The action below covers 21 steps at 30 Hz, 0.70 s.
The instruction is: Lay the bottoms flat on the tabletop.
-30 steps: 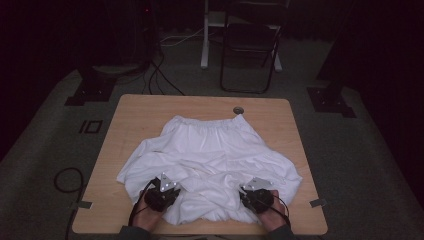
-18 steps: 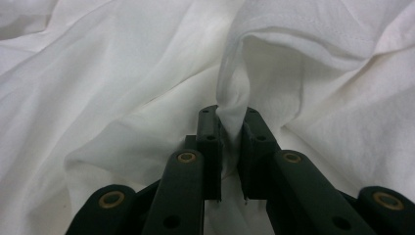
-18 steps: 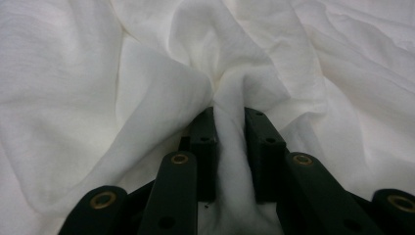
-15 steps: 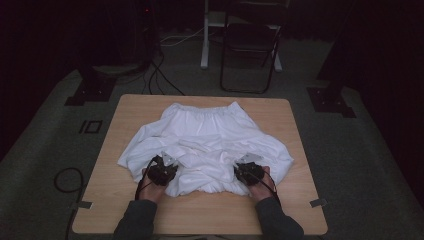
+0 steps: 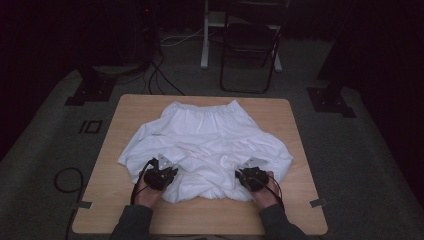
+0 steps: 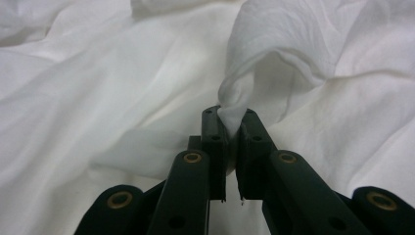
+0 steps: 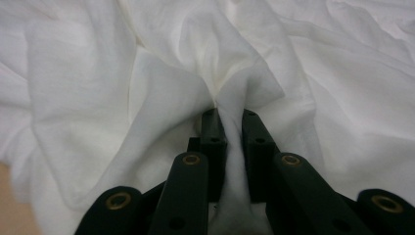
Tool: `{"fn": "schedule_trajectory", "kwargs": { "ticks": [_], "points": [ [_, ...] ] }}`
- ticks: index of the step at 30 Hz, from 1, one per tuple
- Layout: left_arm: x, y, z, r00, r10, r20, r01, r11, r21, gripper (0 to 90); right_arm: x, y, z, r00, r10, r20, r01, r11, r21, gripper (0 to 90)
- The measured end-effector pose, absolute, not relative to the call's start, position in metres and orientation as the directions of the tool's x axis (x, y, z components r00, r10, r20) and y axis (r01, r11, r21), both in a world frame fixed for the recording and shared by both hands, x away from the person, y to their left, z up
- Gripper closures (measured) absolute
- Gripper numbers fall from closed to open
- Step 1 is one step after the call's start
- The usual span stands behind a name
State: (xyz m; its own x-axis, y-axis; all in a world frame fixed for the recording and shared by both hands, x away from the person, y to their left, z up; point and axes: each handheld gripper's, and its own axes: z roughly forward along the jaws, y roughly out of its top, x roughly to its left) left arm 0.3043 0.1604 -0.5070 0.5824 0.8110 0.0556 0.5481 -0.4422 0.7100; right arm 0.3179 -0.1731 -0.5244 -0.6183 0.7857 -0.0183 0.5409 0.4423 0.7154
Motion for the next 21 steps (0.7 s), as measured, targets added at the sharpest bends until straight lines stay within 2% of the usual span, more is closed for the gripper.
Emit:
{"fn": "schedule_trajectory", "kwargs": {
  "ticks": [10, 17, 20, 21],
  "points": [
    [0.238, 0.165, -0.495, 0.656, 0.754, 0.04, 0.489, -0.465, 0.738, 83.9, 0.243, -0.197, -0.509, -0.64, 0.768, -0.031, 0.485, 0.435, 0.758, 83.6],
    [0.208, 0.166, -0.506, 0.678, 0.734, 0.03, 0.509, -0.499, 0.701, 83.0, 0.2, -0.213, -0.506, -0.644, 0.765, -0.021, 0.483, 0.428, 0.763, 83.7],
    [0.204, 0.171, -0.511, 0.684, 0.729, 0.023, 0.521, -0.51, 0.684, 79.7, 0.189, -0.216, -0.508, -0.656, 0.755, -0.017, 0.488, 0.441, 0.753, 83.3],
    [0.204, 0.173, -0.51, 0.675, 0.737, 0.027, 0.526, -0.507, 0.683, 75.5, 0.187, -0.217, -0.507, -0.667, 0.745, -0.014, 0.484, 0.448, 0.752, 81.4]
  ]
}}
